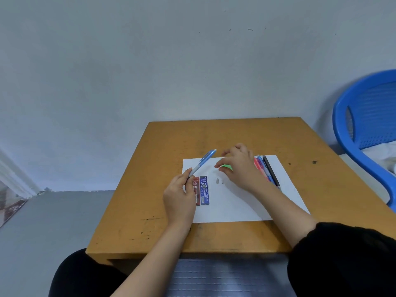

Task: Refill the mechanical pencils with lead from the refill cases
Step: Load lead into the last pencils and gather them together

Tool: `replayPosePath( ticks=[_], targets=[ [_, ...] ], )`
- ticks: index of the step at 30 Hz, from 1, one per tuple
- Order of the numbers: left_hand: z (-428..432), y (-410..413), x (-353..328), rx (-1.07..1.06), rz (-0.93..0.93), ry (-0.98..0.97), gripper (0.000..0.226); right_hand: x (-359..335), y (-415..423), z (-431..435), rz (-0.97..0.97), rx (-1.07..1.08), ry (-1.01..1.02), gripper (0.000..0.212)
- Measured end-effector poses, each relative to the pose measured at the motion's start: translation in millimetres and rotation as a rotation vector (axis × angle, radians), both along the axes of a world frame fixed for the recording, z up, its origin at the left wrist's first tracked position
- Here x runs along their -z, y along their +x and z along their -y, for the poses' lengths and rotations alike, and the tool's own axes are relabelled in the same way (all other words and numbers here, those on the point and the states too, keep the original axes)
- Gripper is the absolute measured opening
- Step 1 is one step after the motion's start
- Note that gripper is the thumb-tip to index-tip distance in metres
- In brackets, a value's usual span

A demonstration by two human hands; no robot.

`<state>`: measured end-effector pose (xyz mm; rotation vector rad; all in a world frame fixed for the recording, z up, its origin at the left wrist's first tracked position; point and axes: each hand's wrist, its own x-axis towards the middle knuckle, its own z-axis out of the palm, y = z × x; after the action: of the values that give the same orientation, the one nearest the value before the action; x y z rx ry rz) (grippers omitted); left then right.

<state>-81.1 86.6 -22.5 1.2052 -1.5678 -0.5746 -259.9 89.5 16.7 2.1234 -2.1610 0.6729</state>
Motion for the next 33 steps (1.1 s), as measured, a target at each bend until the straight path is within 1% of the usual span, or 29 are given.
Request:
replayPosePath(
  ticks=[3,6,15,22,24,26,28,30,33],
  targets=[
    [0,0,0,-0.004,-0.003,0.008,0.026,-13,-1,12,-0.105,-0.151,0.092,0.022],
    [0,0,1,-0.009,-0.008,0.01,0.026,-19,2,23,-0.177,-0.244,0.164,0.023],
    [-2,1,-2,-0.037,-0.014,0.048,0.027,-19,-1,46,-0.199,-0.402,0.293,0.021],
    [0,1,-1,-0.041,-0.021,0.076,0.027,-16,-8,48,-0.257,-0.486,0.263,0.012],
    [0,1,-1,-0.038,-0.028,0.085,0.027,-17,-9,48,-0.325,-0.505,0.268,0.013],
    [1,1,1,-0.039,-0.034,0.09,0.027,-20,-7,49,-0.441,-0.526,0.282,0.015],
    [1,1,1,-0.036,-0.041,0.092,0.027,-21,-5,50,-0.528,-0.542,0.288,0.013],
    [1,1,1,-0.038,-0.046,0.1,0.027,-21,-4,51,-0.572,-0.559,0.286,0.009],
    [1,1,1,-0.039,-0.043,0.096,0.027,-19,-4,50,-0.609,-0.575,0.282,0.01]
  ],
)
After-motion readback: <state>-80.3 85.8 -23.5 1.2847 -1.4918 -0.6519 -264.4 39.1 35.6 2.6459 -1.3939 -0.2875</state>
